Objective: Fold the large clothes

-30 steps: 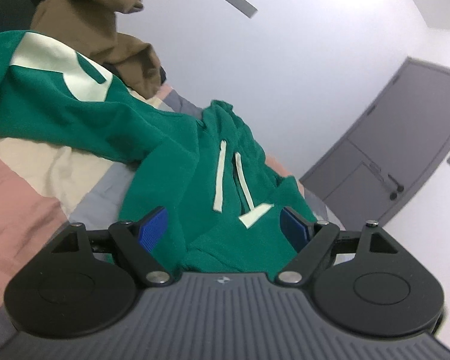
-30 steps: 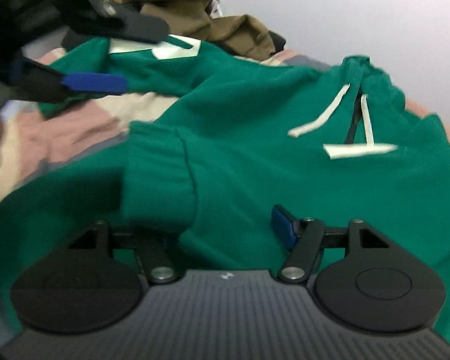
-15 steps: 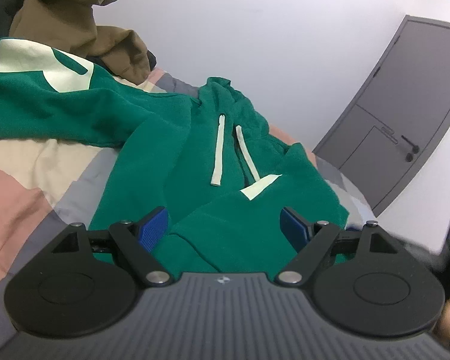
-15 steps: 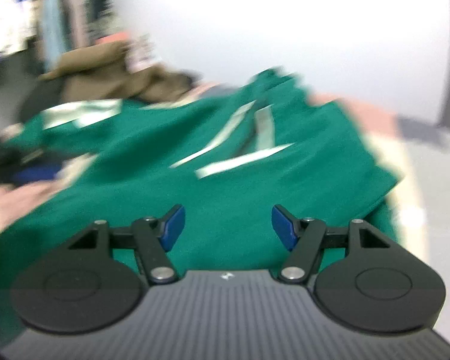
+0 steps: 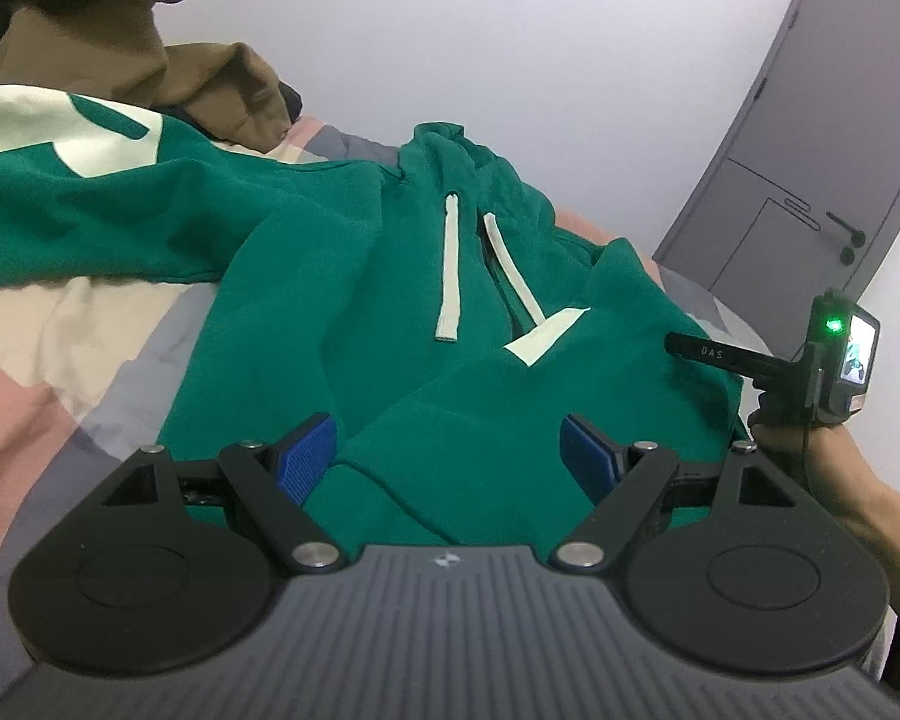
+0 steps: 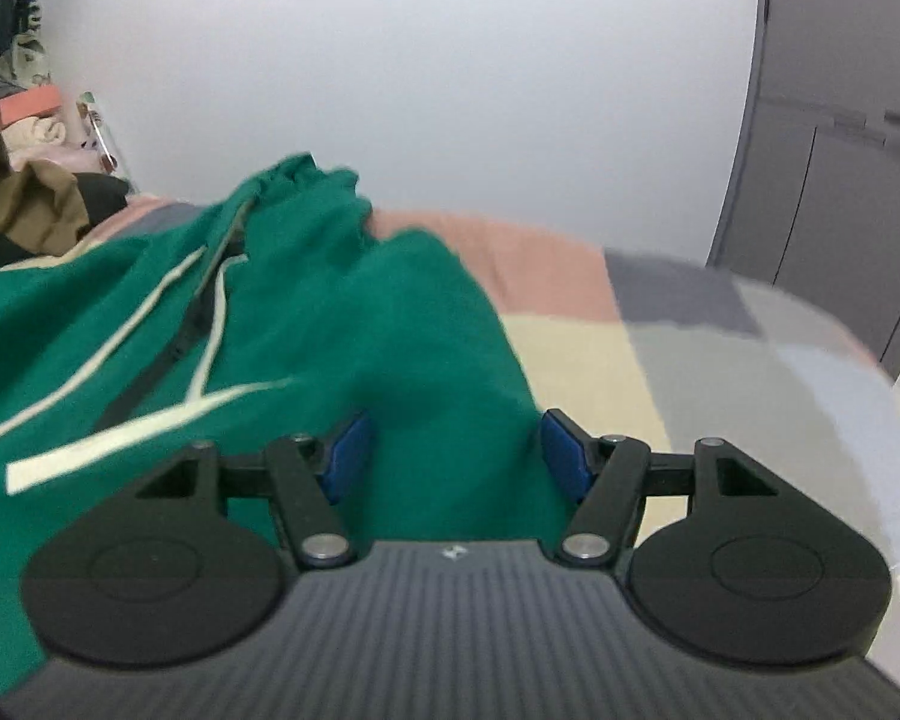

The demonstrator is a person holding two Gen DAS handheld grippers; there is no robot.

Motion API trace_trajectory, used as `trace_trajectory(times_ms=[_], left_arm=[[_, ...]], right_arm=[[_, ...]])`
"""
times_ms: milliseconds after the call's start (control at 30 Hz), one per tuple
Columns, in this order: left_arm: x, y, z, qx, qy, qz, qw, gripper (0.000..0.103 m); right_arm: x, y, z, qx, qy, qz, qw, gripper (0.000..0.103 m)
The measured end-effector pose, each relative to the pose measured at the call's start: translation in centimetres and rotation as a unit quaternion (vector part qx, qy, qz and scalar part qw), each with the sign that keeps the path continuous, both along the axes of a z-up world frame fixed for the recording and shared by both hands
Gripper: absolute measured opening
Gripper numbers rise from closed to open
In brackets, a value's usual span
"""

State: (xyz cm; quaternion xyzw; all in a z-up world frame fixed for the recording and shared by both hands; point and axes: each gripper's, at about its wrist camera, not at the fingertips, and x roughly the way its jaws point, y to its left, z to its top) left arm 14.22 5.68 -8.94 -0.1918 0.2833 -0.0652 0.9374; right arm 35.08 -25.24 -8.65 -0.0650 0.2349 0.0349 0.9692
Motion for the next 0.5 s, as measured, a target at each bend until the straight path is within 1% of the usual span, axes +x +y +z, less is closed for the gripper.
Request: trace_trajectory(times_ms=[33,67,100,133,233,300,400,433,467,500], left_arm=[[0.1,0.0,0.0,-0.001,-0.002,-0.002,1.0,0.085],[0.1,-0.1,0.0,-0.002,-0.006,-0.004,1.0,0.085],[0.2,-0.1,0.0,-0.004,-0.01,-0.008,0.9999,0.085],[0.2,-0.2,0.1,-0.008,-0.015,-0.01,0.9998,0.085],[0.1,-0.5,0.3,-0.017,-0.028,-0.024,0.9992,0.085],[0.1,-1.1,0.4,-0.007,-0.035,-0.034,0.9988,0.085],[0.4,-2.1,0.1,0.009,-0.034,-0.051,0.9981,0.084],[0.6,-2.4,-0.1,0.014,-0.029,-0.054,0.998,0.084],[0.7,-2.6,-0.3,0.02,-0.024,-0.057,0.9979,0.084],[1.0,-3.0,-0.6,0.031,-0.015,-0.057,0.9978,0.084]], right_arm=[[0.2,-0.4,-0.3,0.008,0.004,0.003,1.0,0.035],[0.4,-0.7,-0.5,0.009,0.007,0.001,1.0,0.025],[0.5,-1.1,-0.5,0.012,0.01,-0.005,1.0,0.02],[0.7,-1.6,-0.4,0.026,0.012,-0.006,1.0,0.015],[0.7,-2.8,0.2,0.043,-0.001,-0.027,0.999,0.013],[1.0,-3.7,0.0,0.051,-0.004,-0.044,0.998,0.013],[1.5,-4.8,-1.2,0.029,0.0,-0.064,0.998,0.012],[1.4,-5.1,-1.7,0.016,0.0,-0.076,0.997,0.007],[1.8,-5.5,-2.3,0.01,0.009,-0.092,0.996,0.006],[2.2,-6.3,-2.9,0.02,0.03,-0.105,0.994,0.006]])
